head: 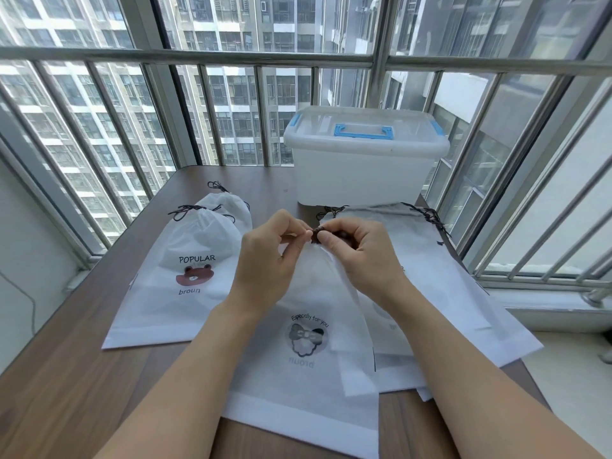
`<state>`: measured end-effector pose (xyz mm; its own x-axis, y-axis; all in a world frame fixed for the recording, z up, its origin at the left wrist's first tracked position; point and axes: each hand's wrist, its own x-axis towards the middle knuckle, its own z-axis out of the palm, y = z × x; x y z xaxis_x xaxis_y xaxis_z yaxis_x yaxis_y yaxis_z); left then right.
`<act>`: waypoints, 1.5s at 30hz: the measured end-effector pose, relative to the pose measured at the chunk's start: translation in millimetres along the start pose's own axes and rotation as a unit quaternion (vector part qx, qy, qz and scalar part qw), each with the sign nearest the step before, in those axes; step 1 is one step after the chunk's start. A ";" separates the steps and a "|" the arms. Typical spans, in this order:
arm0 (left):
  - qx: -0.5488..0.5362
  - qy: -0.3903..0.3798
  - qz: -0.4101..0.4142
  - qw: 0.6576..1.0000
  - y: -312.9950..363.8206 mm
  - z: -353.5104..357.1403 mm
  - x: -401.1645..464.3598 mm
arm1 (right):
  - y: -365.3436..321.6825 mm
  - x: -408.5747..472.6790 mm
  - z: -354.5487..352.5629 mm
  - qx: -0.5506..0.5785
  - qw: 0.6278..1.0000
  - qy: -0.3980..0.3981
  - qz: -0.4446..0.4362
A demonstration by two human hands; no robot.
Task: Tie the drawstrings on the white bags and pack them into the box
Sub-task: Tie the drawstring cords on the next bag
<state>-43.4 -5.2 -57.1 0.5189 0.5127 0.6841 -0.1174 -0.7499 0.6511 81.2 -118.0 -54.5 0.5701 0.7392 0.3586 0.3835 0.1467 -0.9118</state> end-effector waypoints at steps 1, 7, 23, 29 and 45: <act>0.008 0.001 0.002 1.000 -1.3 -0.7 0.9 | -1.9 0.0 -1.4 0.006 1.000 -0.006 0.012; 0.002 -0.025 0.002 1.000 -0.6 -2.9 0.8 | -8.2 0.1 -12.6 0.184 0.956 -0.123 0.193; -0.073 -0.041 -0.061 0.995 10.2 -2.0 -4.1 | 2.1 1.5 -18.9 0.303 0.891 -0.185 0.283; -0.068 -0.043 -0.039 0.996 12.2 -5.1 -4.4 | -3.7 -0.4 -17.6 0.349 0.870 -0.175 0.302; -0.019 -0.012 0.004 1.000 12.8 4.3 -5.5 | -12.7 -0.8 -14.4 0.290 0.904 -0.136 0.281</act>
<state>-44.1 -19.3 -53.9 0.5375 0.4970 0.6812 -0.1530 -0.7370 0.6584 86.4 -129.9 -40.3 0.3267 0.9268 -0.1852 -0.4032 -0.0405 -0.9142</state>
